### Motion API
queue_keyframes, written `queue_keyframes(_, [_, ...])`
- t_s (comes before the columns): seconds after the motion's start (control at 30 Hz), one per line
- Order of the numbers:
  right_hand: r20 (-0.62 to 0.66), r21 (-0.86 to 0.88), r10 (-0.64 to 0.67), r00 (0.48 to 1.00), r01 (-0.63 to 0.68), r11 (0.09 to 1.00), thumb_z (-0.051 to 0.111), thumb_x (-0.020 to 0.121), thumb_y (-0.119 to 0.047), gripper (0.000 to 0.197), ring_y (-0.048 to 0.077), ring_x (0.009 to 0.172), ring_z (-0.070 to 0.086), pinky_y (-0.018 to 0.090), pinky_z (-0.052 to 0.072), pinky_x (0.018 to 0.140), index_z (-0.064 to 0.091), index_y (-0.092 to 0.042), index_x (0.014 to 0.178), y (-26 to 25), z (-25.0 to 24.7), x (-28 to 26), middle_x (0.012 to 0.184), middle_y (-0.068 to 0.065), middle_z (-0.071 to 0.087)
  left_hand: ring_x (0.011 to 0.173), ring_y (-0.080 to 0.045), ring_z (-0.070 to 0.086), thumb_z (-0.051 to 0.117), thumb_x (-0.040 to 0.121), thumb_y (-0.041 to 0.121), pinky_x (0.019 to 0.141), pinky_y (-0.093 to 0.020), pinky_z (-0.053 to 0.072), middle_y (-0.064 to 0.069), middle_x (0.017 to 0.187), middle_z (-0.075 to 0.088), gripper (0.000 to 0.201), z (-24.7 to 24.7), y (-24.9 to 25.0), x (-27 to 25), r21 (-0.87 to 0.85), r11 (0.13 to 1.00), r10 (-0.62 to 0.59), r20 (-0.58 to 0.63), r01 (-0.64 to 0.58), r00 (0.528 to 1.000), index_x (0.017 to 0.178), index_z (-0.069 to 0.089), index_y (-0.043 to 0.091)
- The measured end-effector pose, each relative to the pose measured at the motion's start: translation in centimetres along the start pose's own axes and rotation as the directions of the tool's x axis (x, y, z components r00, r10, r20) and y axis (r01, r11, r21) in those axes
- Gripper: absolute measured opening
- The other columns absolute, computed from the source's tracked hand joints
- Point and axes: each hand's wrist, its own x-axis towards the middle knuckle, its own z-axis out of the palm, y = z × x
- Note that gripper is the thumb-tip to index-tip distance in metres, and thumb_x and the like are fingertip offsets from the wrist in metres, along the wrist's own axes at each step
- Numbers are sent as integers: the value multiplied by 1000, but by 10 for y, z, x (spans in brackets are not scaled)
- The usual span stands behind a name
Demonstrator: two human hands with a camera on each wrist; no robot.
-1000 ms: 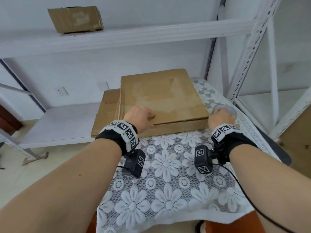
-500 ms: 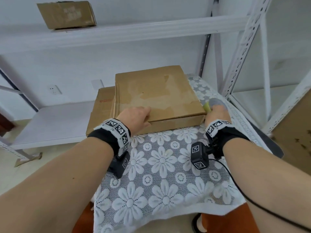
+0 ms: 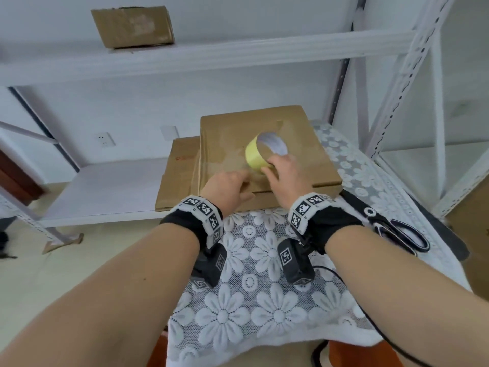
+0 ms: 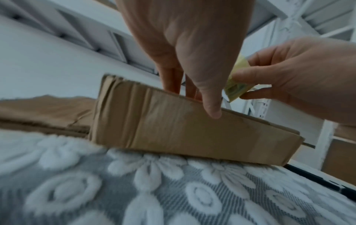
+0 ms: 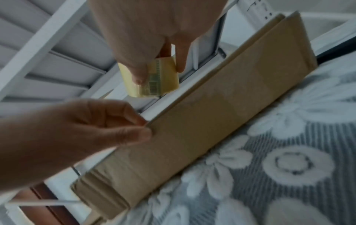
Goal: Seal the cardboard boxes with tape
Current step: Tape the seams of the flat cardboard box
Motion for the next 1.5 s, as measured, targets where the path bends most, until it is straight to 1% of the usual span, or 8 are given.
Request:
queue_keyframes(0.17, [24, -5, 6, 1000, -6, 1000, 46, 96, -12, 42, 25, 103, 52, 36, 45, 82, 37, -13, 138, 0, 20, -9, 118, 11, 54, 90, -21, 63, 73, 83, 30, 81, -34, 49, -3, 100, 70, 32, 18, -10, -8, -217, 975, -80, -128, 51, 988, 111, 65, 15])
queue_keyframes(0.5, [312, -340, -156, 937, 264, 903, 66, 79, -49, 78, 19, 128, 36, 33, 32, 100, 32, -18, 141, 0, 9, -3, 138, 0, 43, 106, -21, 63, 80, 75, 9, 93, -37, 51, -5, 115, 67, 52, 21, -19, -12, -413, 908, -144, -136, 76, 980, 119, 51, 10])
queue_keyframes(0.67, [314, -253, -96, 945, 180, 950, 72, 79, -40, 56, 17, 118, 40, 31, 41, 84, 48, -15, 124, 0, 5, 5, 122, 0, 53, 121, -15, 53, 85, 71, 6, 105, -31, 44, -6, 134, 51, 94, 18, -17, -9, -585, 801, -226, -97, 128, 969, 147, 32, 21])
queue_keyframes(0.87, [277, -201, -51, 959, 110, 973, 76, 76, -38, 37, 12, 92, 33, 26, 26, 71, 50, -14, 89, -1, 8, 7, 92, -4, 47, 114, -11, 52, 79, 71, -5, 97, -17, 39, 0, 121, 55, 89, 16, -13, -6, -704, 682, -320, -44, 198, 946, 146, 36, 17])
queue_keyframes(1.2, [246, -141, 7, 969, 28, 990, 78, 72, -39, 44, 12, 97, 38, 26, 35, 77, 62, -11, 103, 5, 13, 10, 95, -4, 54, 114, -19, 56, 75, 77, 3, 85, -27, 46, -4, 128, 55, 75, 18, 0, 0, -483, 854, -297, -144, 195, 944, 141, 40, 21])
queue_keyframes(1.3, [260, -127, 33, 965, 0, 992, 78, 73, -37, 47, 16, 103, 41, 25, 35, 80, 62, -9, 108, 6, 16, 10, 104, 0, 58, 109, -22, 62, 73, 77, 0, 87, -35, 54, -4, 129, 58, 74, 17, -1, 3, -653, 718, -346, -35, 240, 938, 142, 42, 19])
queue_keyframes(1.4, [255, 75, 158, 954, -182, 980, 75, 80, -29, 38, 21, 96, 55, 31, 47, 82, 64, -6, 108, 7, 17, 14, 106, 7, 61, 104, -28, 67, 73, 80, 4, 71, -40, 59, 1, 135, 58, 73, 8, -1, 5, -827, 426, -317, 243, 367, 917, 145, 44, 18])
queue_keyframes(1.5, [250, 441, 261, 932, -350, 827, 67, 87, -20, 25, 4, 71, 58, 12, 45, 63, 64, -5, 107, 0, 9, 15, 90, 1, 63, 119, -22, 57, 72, 87, 26, 83, -50, 55, 5, 131, 61, 46, -8, -5, 7, -874, 87, -299, 435, 479, 849, 131, 58, 23])
